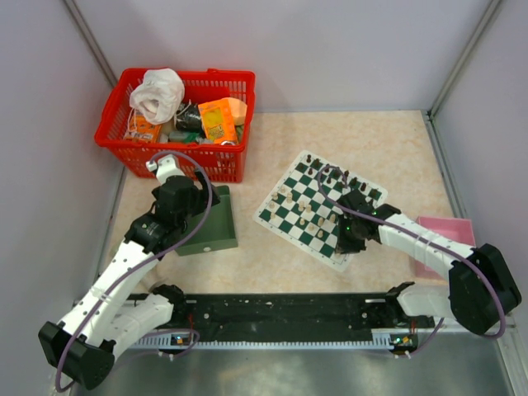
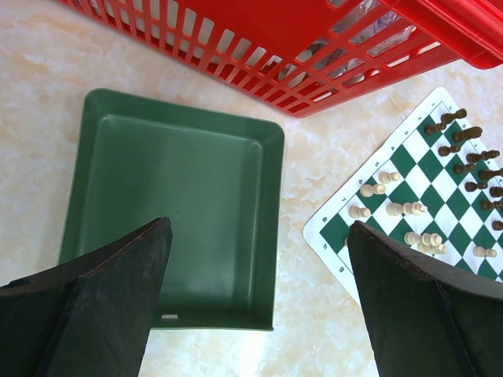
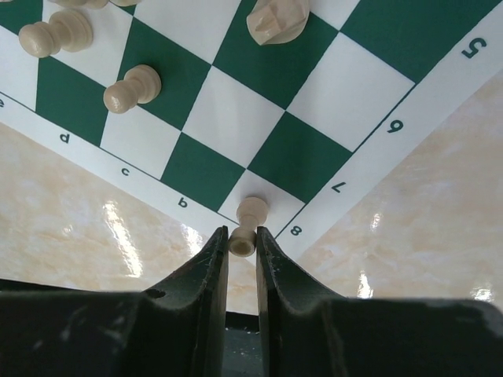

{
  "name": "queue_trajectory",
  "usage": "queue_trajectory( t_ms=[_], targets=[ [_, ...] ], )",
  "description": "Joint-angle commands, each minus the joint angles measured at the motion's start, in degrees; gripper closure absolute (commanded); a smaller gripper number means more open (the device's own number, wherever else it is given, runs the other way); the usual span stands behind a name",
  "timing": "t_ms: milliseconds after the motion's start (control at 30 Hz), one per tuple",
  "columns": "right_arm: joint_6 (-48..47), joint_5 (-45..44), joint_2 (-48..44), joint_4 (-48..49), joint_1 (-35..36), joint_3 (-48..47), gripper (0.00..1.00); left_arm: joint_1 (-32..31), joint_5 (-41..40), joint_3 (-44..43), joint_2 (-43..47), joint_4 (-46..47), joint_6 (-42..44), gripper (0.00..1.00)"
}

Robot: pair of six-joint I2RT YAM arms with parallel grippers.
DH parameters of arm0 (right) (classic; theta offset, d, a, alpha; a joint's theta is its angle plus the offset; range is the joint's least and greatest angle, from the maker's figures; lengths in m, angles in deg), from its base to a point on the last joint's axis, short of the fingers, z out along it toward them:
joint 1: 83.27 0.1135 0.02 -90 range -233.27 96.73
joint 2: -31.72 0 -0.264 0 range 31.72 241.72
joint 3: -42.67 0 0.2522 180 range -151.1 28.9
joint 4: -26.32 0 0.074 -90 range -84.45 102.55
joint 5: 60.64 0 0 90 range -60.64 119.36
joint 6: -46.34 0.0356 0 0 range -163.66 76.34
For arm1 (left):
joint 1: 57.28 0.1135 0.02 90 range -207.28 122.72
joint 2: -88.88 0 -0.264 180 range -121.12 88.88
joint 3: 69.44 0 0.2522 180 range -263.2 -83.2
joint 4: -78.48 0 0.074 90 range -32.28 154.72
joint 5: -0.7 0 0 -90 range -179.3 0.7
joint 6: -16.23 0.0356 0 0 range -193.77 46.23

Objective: Set up the chess pieces on the board

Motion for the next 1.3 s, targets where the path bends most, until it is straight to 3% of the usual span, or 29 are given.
queue_trajectory(
  t_ms=[0,267,367,667,833,967,1267],
  targets=[
    [1.07,-1.29,0.32,0.88,0.8,0.79,0.82,0.25,-0.55,-0.49,1.37,1.19,0.09,0.01],
    [0.81,-0.76,-0.03,1.15,0.8,0.7,0.74,0.25,-0.55,0.21,1.46,1.36,-0.17,0.01],
    [0.36,-1.46,-0.55,0.01,0.8,-1.14,0.64,0.25,-0.47,0.13,1.46,1.19,-0.26,0.01],
    [-2.18,-12.79,-3.98,-6.41,-0.43,-11.33,0.48,0.16,-0.91,0.04,2.08,1.01,0.18,0.01],
    [-4.55,-13.59,-3.02,-4.14,-8.41,-11.61,0.48,0.16,-0.55,0.13,2.25,1.1,0.18,0.01],
    [-5.7,-6.48,-1.09,2.1,-16.76,-9.5,0.5,0.25,-0.38,0.3,2.43,2.07,0.88,0.01],
    [-10.27,-7.17,11.65,8.88,-21.88,-12.74,0.55,0.33,-0.29,-0.4,1.99,2.07,1.41,0.01]
  ],
)
